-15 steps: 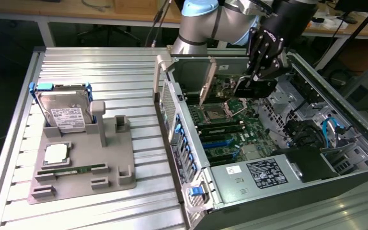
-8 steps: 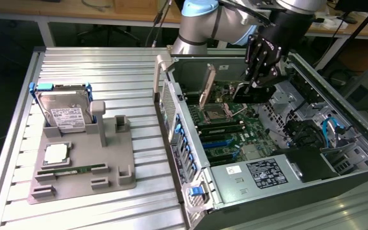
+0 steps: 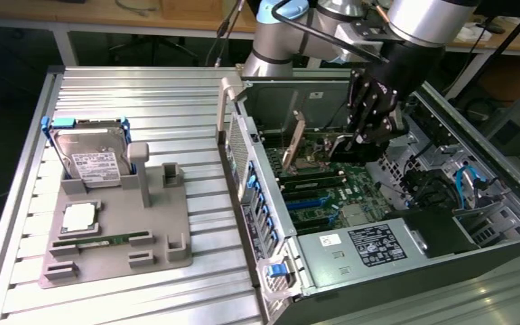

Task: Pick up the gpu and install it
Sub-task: 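Insert the gpu into the slot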

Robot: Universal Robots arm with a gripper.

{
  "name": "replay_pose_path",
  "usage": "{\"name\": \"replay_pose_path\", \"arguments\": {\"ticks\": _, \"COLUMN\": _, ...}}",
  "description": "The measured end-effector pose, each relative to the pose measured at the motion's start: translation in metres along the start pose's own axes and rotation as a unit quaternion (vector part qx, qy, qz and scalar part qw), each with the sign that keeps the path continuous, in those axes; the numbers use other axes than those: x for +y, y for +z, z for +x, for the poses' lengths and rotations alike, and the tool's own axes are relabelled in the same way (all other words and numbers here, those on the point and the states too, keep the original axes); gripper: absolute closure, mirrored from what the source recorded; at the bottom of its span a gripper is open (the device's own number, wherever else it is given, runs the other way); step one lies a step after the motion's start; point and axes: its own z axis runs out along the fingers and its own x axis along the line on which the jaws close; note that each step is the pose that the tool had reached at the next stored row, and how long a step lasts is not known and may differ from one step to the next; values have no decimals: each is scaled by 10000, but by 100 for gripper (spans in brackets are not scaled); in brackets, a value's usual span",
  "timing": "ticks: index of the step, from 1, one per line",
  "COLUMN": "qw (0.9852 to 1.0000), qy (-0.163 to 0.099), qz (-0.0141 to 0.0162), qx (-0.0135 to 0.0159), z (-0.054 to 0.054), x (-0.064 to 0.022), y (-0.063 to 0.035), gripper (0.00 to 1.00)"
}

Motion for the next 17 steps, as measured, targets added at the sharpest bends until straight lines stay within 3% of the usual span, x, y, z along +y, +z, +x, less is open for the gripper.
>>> {"name": "replay_pose_path", "arguments": {"ticks": 3, "qw": 10000, "qy": -4, "qz": -1, "qx": -1, "z": 49, "x": -5, "y": 55, "gripper": 73}}
{"name": "replay_pose_path", "arguments": {"ticks": 17, "qw": 10000, "qy": -4, "qz": -1, "qx": 1, "z": 51, "x": -5, "y": 102, "gripper": 73}}
